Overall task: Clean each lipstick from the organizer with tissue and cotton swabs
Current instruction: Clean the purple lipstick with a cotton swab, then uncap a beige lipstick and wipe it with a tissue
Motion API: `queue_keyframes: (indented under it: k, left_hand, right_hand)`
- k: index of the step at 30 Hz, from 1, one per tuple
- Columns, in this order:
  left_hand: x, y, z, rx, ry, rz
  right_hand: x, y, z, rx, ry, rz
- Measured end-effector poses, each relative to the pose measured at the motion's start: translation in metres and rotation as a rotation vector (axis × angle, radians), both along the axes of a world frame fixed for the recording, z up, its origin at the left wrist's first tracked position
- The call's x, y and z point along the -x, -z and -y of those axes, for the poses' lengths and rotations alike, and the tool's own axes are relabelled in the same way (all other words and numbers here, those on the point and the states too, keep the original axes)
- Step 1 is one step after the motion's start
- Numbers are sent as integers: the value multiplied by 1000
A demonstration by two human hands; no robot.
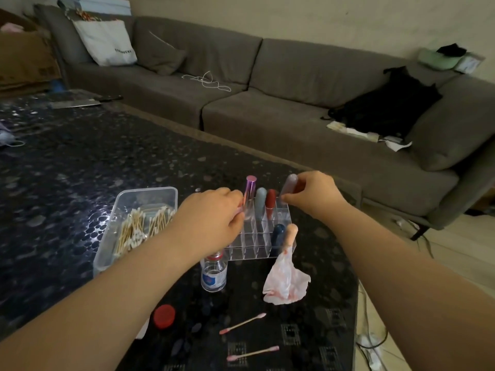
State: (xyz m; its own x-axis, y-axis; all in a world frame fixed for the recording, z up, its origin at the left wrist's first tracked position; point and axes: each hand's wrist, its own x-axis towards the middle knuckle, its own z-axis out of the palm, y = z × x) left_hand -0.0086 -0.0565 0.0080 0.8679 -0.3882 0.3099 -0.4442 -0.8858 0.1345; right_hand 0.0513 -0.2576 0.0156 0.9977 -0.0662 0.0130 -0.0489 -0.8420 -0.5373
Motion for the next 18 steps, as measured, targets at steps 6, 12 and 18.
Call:
queue_keyframes:
  k: [6,12,18]
  left_hand:
    - [-1,13,-5,53,-11,-8]
    - [1,17,-4,65,-34,-13]
    - [7,11,1,120,-24,-10]
  right_hand:
    - [-7,19,4,-1,11,-34]
    - [-9,30,1,-32,25,-39]
    - [0,31,4,-40,30,11]
